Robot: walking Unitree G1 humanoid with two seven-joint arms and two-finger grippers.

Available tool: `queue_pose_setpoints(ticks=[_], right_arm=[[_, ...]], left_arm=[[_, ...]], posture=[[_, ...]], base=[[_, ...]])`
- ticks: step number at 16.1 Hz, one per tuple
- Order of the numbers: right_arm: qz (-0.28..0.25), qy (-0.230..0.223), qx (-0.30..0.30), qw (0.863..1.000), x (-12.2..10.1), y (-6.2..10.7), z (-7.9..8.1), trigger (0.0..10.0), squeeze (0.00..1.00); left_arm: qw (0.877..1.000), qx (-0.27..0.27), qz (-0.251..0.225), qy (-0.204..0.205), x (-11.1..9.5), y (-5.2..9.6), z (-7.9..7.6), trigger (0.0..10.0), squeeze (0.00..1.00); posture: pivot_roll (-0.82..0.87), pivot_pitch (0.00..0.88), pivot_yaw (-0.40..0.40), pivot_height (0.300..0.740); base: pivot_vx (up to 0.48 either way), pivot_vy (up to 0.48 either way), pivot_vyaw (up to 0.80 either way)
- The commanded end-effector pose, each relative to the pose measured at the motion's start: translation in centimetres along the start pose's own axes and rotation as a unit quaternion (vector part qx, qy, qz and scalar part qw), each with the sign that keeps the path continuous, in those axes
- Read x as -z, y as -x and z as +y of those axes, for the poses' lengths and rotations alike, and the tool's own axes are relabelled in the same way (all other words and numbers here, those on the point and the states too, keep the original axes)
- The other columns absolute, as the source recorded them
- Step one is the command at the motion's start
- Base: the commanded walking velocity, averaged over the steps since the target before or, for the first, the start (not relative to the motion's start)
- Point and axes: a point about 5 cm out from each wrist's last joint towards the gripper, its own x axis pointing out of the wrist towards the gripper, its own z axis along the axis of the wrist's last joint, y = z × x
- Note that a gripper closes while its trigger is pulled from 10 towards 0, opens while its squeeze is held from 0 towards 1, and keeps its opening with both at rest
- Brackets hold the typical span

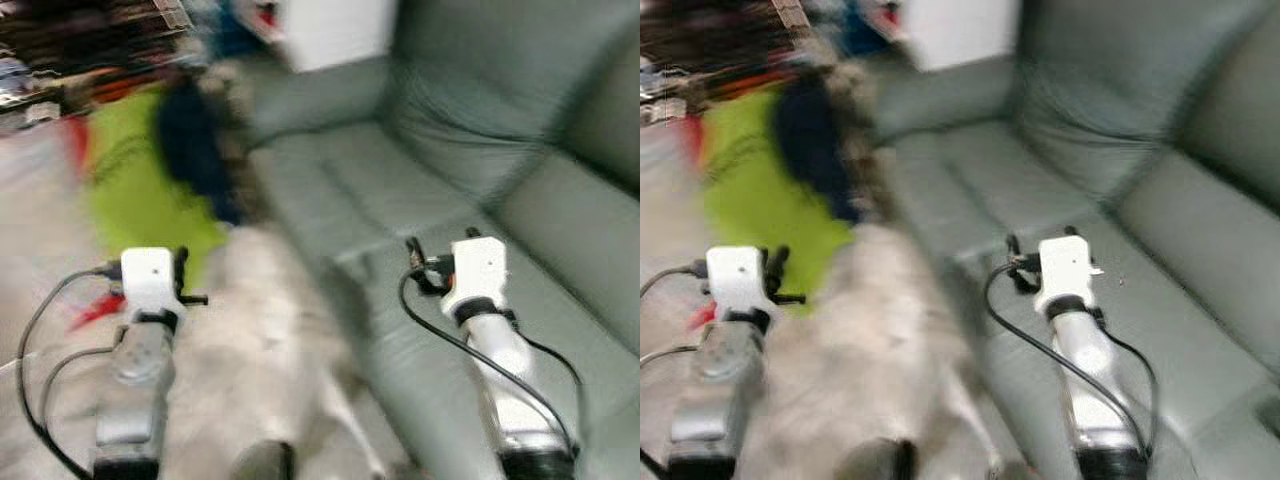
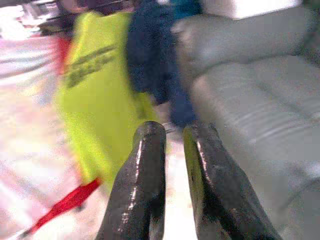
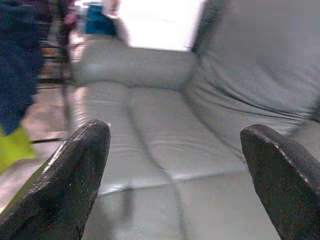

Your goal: Hang hanger

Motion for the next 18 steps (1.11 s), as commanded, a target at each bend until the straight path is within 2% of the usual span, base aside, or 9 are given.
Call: queue_pose_setpoints(ticks=[1,5,8,10,17,18], right_arm=[[-0.008,-0.006,0.006,1.000,-0.30,0.02,-0.31,10.0,1.00],[-0.006,-0.008,0.001,1.000,-0.25,0.20,-0.24,10.0,1.00],[-0.002,-0.008,-0.009,1.000,-0.17,0.24,0.03,10.0,1.00],[-0.007,-0.011,-0.023,1.000,-0.37,0.27,0.31,10.0,0.00],[-0.017,-0.011,-0.034,0.999,-0.63,-0.06,0.41,10.0,0.00],[-0.018,-0.011,-0.031,0.999,-0.68,-0.10,0.35,10.0,0.39]], left_arm=[[1.000,-0.011,0.002,-0.003,-0.02,0.03,0.34,10.0,1.00],[0.999,-0.034,0.031,0.007,0.73,0.29,1.13,10.0,1.00],[0.999,-0.027,0.035,0.003,0.85,0.44,0.81,10.0,1.00],[0.999,-0.021,0.036,0.003,0.82,0.42,0.70,10.0,1.00],[0.999,-0.026,0.039,0.006,0.75,0.10,0.59,10.0,1.00],[0.999,-0.026,0.039,0.006,0.73,0.03,0.50,10.0,1.00]], posture=[[-0.02,0.113,0.049,0.740],[-0.02,0.113,0.046,0.740],[-0.03,0.114,0.045,0.740],[-0.03,0.112,0.045,0.740],[-0.02,0.095,0.039,0.740],[-0.02,0.090,0.037,0.740]], base=[[0.000,0.000,0.79],[0.000,0.000,0.79],[0.000,0.415,0.79],[0.000,0.480,0.67],[0.000,0.480,0.53],[0.000,0.480,0.50]])
